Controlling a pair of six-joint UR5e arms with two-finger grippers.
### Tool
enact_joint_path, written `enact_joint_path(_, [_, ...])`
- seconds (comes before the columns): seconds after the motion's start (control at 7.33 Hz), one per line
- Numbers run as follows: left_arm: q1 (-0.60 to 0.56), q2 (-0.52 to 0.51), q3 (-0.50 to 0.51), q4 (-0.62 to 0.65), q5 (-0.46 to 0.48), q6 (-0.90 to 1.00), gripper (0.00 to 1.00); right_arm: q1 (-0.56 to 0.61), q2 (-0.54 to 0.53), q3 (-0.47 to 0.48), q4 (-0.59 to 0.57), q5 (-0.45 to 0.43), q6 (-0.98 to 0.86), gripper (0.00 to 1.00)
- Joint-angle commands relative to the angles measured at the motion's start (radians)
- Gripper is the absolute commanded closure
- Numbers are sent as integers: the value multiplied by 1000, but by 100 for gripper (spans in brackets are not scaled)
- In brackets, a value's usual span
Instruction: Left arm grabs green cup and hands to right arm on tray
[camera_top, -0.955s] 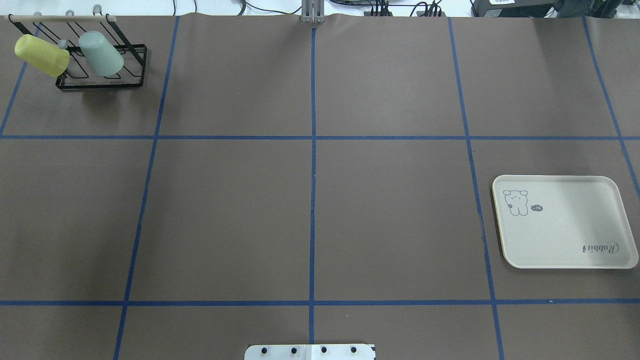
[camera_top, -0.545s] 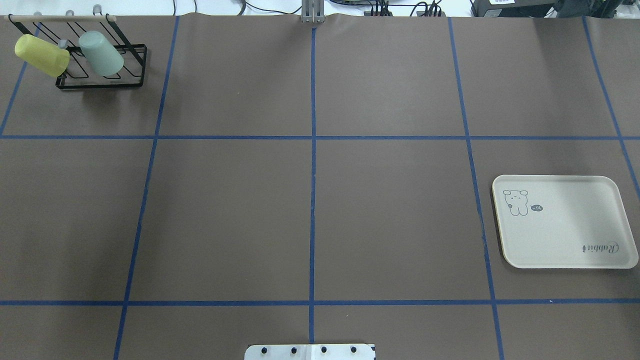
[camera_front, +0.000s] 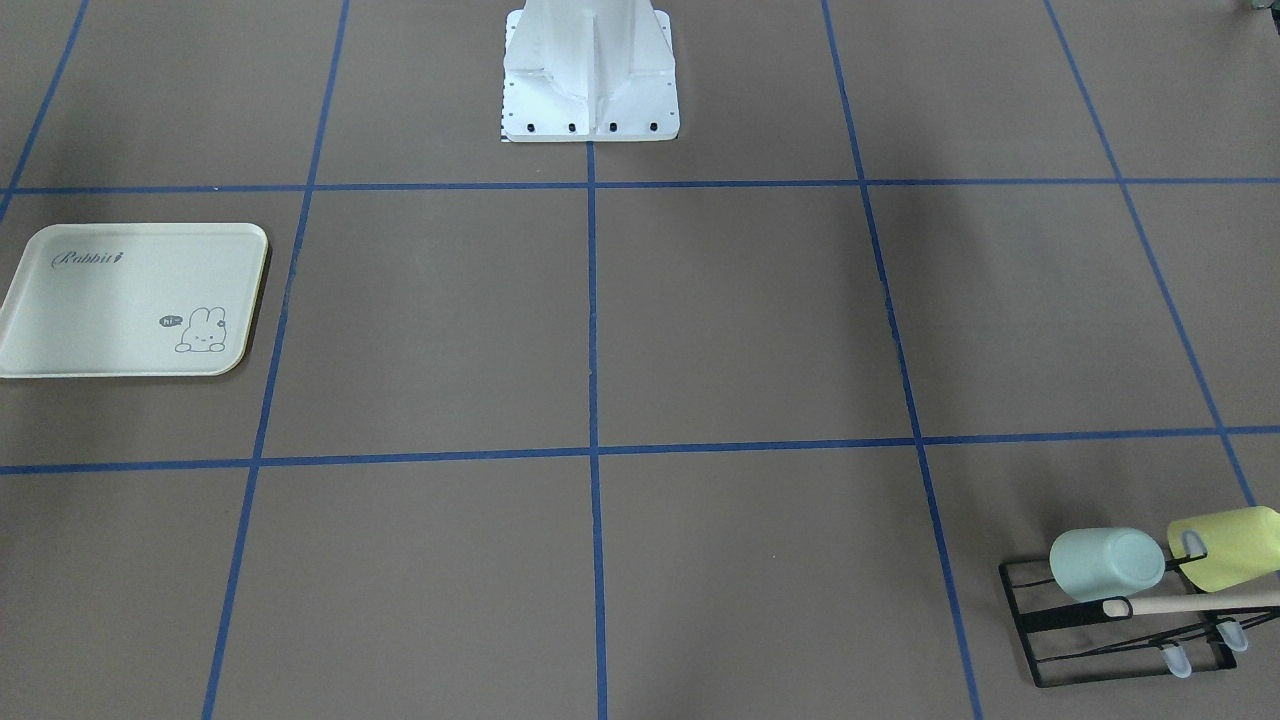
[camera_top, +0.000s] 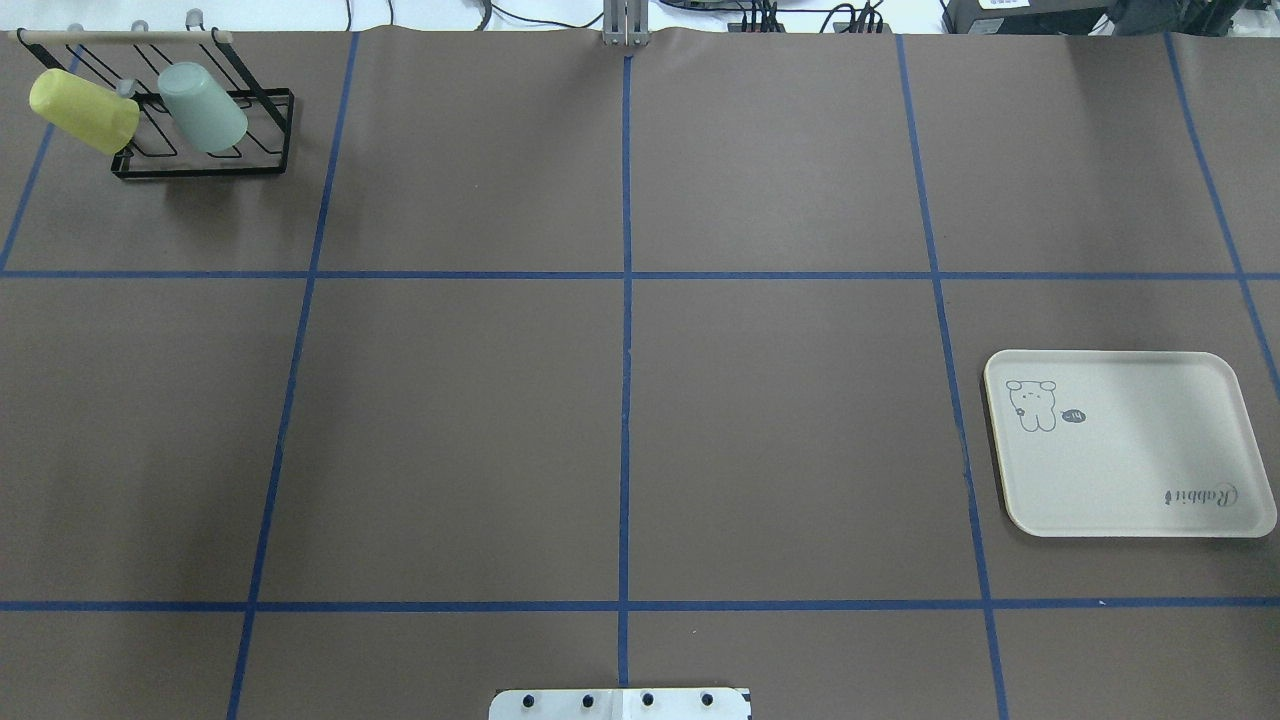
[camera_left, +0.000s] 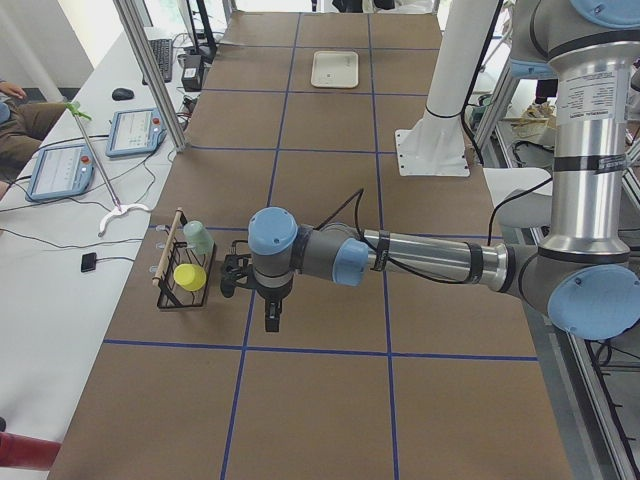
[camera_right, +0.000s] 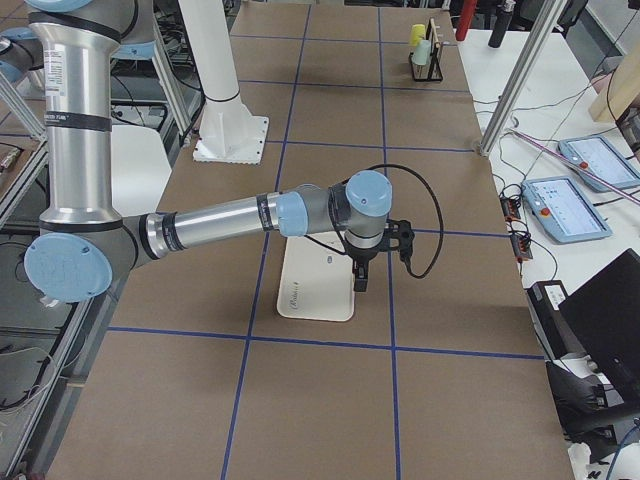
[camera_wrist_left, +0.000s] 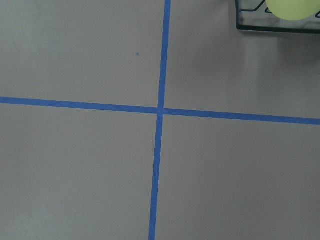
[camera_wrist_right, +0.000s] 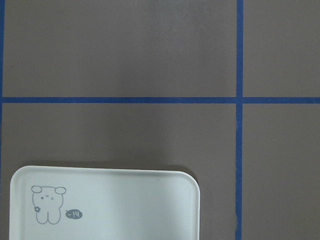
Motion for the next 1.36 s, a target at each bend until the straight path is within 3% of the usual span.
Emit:
enact_joint_path(0.0, [38, 3, -5, -67, -20, -44, 0, 1, -16, 7, 0, 18, -7, 0])
enact_joint_path(0.14, [108, -33, -5, -71, -21, -161, 0, 0, -15, -5, -2, 20, 0, 0])
enact_joint_path(0.27, [173, -135, 13, -78, -15, -200, 1, 1, -15, -2, 0, 23, 0, 0])
enact_joint_path(0.55, [187, -275, 30, -11, -13, -242, 1, 0, -4, -10, 0, 20, -1, 0])
enact_joint_path(0.82, [242, -374, 70, 4, 77, -247, 0, 0, -16, -20, 38, 23, -1, 0])
enact_joint_path(1.23, [262, -475, 212, -5, 84, -251, 2, -2, -35, -22, 83, 26, 2, 0])
